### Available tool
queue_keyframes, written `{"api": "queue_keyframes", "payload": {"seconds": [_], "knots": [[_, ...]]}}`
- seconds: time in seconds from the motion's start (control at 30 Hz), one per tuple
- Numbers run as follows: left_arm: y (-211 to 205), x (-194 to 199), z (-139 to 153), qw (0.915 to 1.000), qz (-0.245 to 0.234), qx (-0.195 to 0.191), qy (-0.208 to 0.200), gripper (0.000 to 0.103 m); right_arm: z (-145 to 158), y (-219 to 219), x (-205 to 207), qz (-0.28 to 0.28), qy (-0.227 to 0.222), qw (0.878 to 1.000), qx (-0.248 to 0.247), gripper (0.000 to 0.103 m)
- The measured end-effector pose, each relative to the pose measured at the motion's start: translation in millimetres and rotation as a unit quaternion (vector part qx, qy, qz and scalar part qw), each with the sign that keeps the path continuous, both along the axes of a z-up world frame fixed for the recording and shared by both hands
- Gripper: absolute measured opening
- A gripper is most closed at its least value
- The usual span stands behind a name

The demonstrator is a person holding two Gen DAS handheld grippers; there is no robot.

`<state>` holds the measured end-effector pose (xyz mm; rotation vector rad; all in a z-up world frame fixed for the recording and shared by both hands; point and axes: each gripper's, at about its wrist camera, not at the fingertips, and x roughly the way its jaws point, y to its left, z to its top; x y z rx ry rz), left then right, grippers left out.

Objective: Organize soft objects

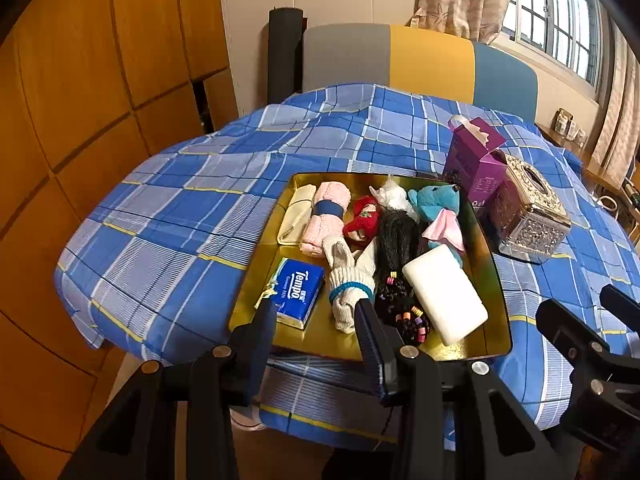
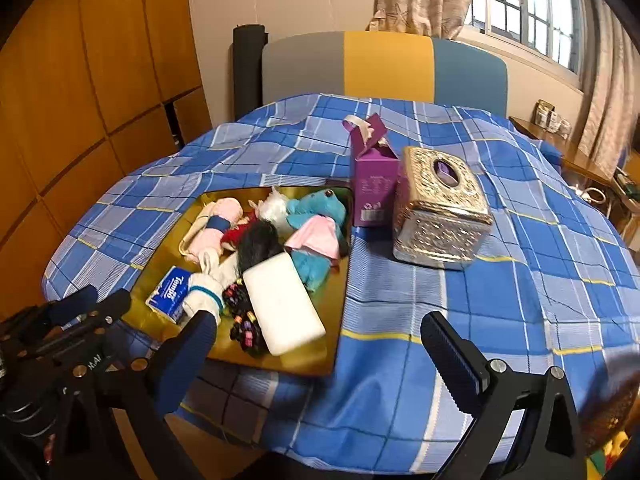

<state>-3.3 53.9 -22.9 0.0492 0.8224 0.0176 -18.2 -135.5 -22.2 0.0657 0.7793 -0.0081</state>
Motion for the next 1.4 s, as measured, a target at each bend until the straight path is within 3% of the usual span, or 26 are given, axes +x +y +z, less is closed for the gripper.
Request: {"api": "queue_keyframes", "payload": {"seconds": [0.23,0.37,0.57,1.4], "knots": [[-3.9,-22.0,2.2,0.9999,-0.005,0.000,0.010,0.041,-1.5,-7.7,-22.3,-0.011,-0.003,1.000,0.015,0.103],[-9.5,-31.1,6.5,0.9997,-0.009,0.021,-0.002,0.041,-1.7,-9.7,-29.4,-0.022,-0.005,1.000,0.010,0.103],[-13.9,-43.4,18.2,0.9993,-0.026,0.019,-0.020,0.041,-5.3,-12.9,-28.4,-0.038,0.001,0.999,0.005,0.103],[-7.9,-46.8,19.4,0.9997,-0.021,-0.007,-0.007,0.041,-0.1,-10.7,-32.3,-0.042,-0.009,0.999,0.000,0.103]]}}
